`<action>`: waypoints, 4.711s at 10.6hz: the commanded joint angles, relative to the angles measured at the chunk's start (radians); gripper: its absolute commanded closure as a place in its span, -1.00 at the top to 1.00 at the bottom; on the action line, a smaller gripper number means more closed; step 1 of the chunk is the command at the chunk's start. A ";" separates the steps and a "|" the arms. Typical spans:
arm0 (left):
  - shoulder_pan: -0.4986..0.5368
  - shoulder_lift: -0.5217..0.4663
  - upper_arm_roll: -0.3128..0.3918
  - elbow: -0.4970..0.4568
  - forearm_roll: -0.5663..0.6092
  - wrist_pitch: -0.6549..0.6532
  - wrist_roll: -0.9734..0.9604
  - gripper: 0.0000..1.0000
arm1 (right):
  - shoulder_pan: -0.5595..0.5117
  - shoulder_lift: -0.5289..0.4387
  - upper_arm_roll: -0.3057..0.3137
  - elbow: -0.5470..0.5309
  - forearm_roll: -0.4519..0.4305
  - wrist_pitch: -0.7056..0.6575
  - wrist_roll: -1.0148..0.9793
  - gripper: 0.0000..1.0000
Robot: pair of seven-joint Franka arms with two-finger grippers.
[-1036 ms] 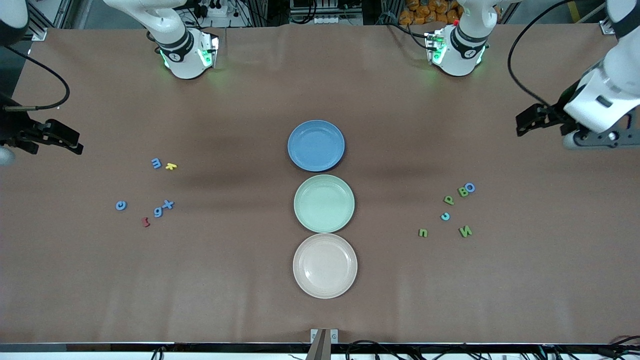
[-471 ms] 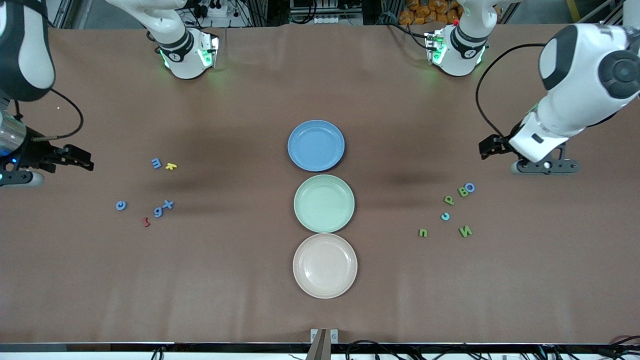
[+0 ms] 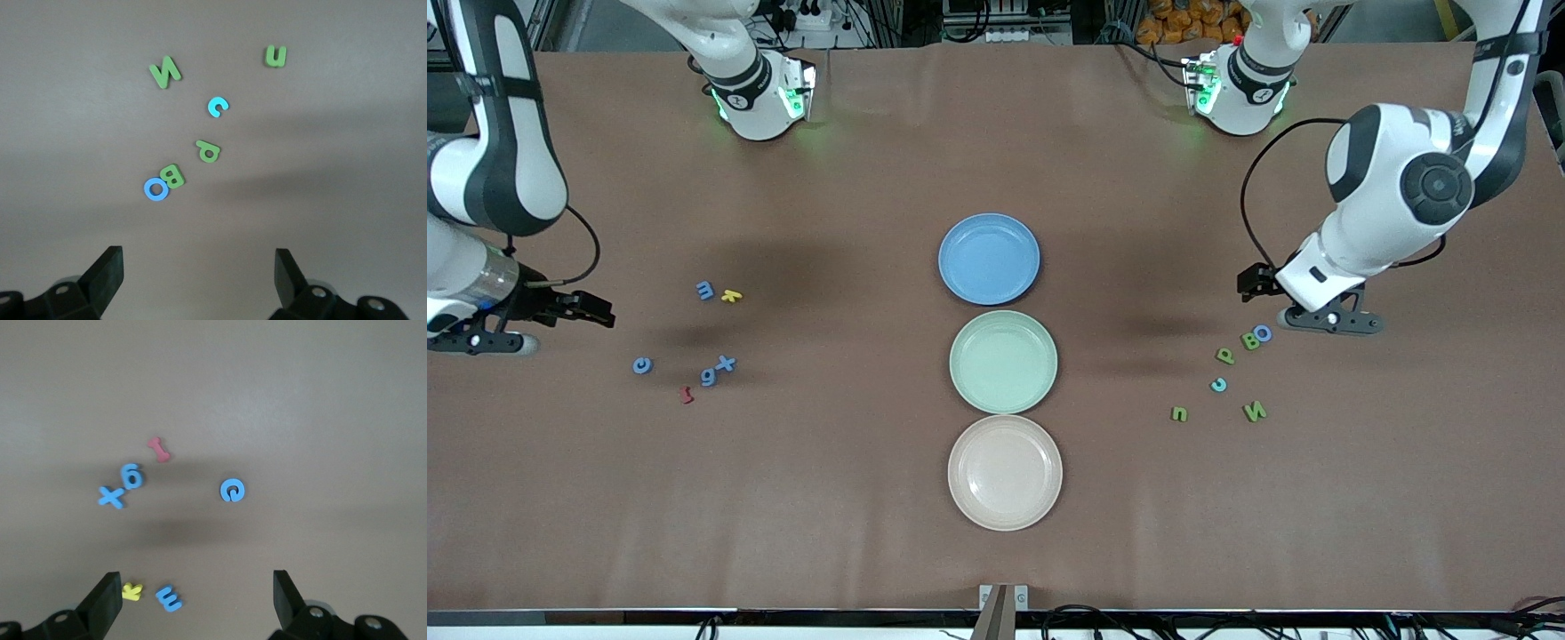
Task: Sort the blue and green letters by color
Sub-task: 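Reach the right gripper to blue c while the left gripper nears green P, then grasp blue c with the right gripper while the left gripper grasps green P, then drop c on blue plate with the right gripper while the left gripper drops P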
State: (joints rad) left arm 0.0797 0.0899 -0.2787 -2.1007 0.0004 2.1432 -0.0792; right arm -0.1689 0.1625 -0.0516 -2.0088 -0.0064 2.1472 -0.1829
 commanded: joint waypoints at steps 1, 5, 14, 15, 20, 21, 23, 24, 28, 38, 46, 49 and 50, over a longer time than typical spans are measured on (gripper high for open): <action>0.003 0.072 -0.025 -0.016 -0.007 0.093 0.051 1.00 | -0.049 0.112 0.019 -0.031 0.005 0.119 -0.009 1.00; 0.000 0.184 -0.042 -0.015 0.091 0.207 0.160 1.00 | -0.061 0.268 0.030 -0.057 0.005 0.322 -0.010 1.00; 0.020 0.382 -0.033 -0.004 0.213 0.428 0.171 0.65 | -0.098 0.394 0.035 -0.024 0.020 0.447 -0.102 1.00; 0.020 0.393 -0.031 0.002 0.213 0.428 0.171 0.61 | -0.096 0.402 0.035 -0.013 0.020 0.447 -0.099 1.00; 0.020 0.430 -0.020 0.028 0.213 0.428 0.170 0.42 | -0.090 0.404 0.033 -0.018 0.020 0.467 -0.102 -0.43; 0.020 0.432 -0.017 0.030 0.213 0.428 0.170 0.42 | -0.092 0.404 0.033 -0.018 0.020 0.467 -0.101 -0.57; 0.020 0.441 -0.010 0.030 0.237 0.428 0.170 0.37 | -0.093 0.404 0.033 -0.016 0.020 0.464 -0.099 -0.69; 0.022 0.444 -0.008 0.030 0.248 0.428 0.170 0.29 | -0.090 0.396 0.033 -0.015 0.019 0.455 -0.093 -0.73; 0.020 0.449 -0.008 0.030 0.248 0.431 0.159 -0.86 | 0.012 0.306 0.035 0.021 0.020 0.314 0.105 -0.74; -0.033 0.398 -0.259 0.116 0.230 0.270 -0.400 -1.00 | 0.484 0.172 0.084 0.036 0.194 0.125 0.696 -0.74; -0.254 0.537 -0.266 0.318 0.184 0.270 -0.757 -1.00 | 0.910 0.327 0.095 0.154 0.187 0.146 0.911 -0.70; -0.309 0.645 -0.257 0.434 0.201 0.274 -0.752 -1.00 | 0.967 0.376 0.095 0.185 0.184 0.145 0.986 0.87; -0.345 0.674 -0.226 0.479 0.199 0.277 -0.755 -1.00 | 0.965 0.373 0.095 0.185 0.184 0.135 0.979 1.00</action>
State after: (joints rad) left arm -0.1983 0.6690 -0.5447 -1.7491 0.2013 2.4310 -0.8288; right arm 0.7932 0.5206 0.0488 -1.8575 0.1732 2.3038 0.7759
